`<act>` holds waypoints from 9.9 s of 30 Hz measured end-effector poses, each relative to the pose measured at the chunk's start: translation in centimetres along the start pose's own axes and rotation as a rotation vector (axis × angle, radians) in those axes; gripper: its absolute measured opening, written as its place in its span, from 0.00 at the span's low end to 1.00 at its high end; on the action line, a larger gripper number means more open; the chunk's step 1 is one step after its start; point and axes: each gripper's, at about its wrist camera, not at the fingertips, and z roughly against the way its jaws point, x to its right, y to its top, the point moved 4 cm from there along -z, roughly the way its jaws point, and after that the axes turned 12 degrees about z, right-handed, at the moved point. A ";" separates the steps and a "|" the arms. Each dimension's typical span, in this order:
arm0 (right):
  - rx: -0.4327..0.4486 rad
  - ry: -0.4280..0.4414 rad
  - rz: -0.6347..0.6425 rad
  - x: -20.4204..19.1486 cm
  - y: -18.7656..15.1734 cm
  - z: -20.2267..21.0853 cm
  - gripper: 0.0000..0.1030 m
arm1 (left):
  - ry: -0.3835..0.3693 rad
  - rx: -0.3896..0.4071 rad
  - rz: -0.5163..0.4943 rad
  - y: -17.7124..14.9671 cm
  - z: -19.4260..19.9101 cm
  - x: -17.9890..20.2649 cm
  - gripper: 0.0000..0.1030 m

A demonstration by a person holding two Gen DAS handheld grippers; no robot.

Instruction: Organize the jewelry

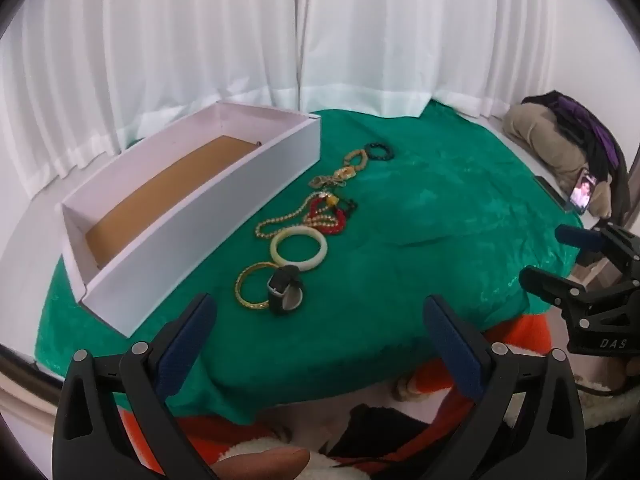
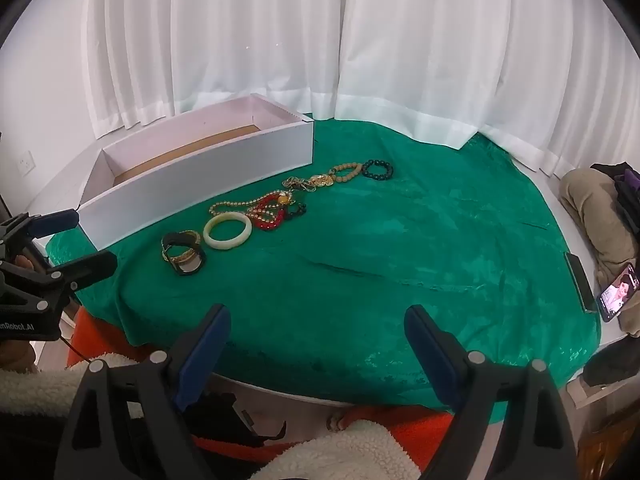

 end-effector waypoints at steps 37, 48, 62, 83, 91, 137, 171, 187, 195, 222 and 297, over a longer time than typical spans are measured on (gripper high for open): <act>-0.018 0.012 -0.011 0.2 -0.2 -0.8 0.88 | 0.005 -0.023 0.021 0.0 -0.9 -0.8 1.00; -0.023 0.012 -0.021 0.5 -0.4 -0.9 0.88 | 0.011 -0.032 0.017 -0.1 -1.3 -0.7 1.00; -0.031 0.014 -0.028 0.7 -0.5 -1.4 0.88 | 0.022 -0.035 0.008 -0.2 -1.6 -0.7 1.00; -0.037 0.020 -0.029 0.3 -0.5 -1.8 0.88 | 0.014 -0.053 0.042 0.0 -1.9 -1.4 1.00; -0.047 0.028 -0.023 0.2 -0.4 -2.0 0.88 | 0.038 -0.073 0.065 -0.2 -2.7 -2.3 1.00; -0.151 0.174 0.090 0.4 3.4 -10.1 0.88 | -0.219 -0.220 0.261 5.3 -13.1 -6.6 0.18; 0.072 0.468 0.156 -13.3 21.9 -13.1 0.06 | 0.146 0.049 0.402 11.3 -3.7 -18.7 0.18; -0.150 0.552 0.204 -21.3 27.7 -29.6 0.08 | 0.291 -0.153 0.575 10.5 -14.7 -27.1 0.20; -0.152 0.541 0.130 -19.5 28.0 -29.3 0.52 | 0.364 -0.070 0.560 10.8 -12.8 -26.7 0.76; -0.061 0.155 0.073 -3.2 5.3 -12.5 0.73 | 0.138 -0.073 0.173 2.6 -9.4 -4.4 0.98; -0.108 0.132 -0.363 15.5 0.6 -18.4 0.73 | -0.013 -0.478 0.219 18.2 -38.6 7.4 0.10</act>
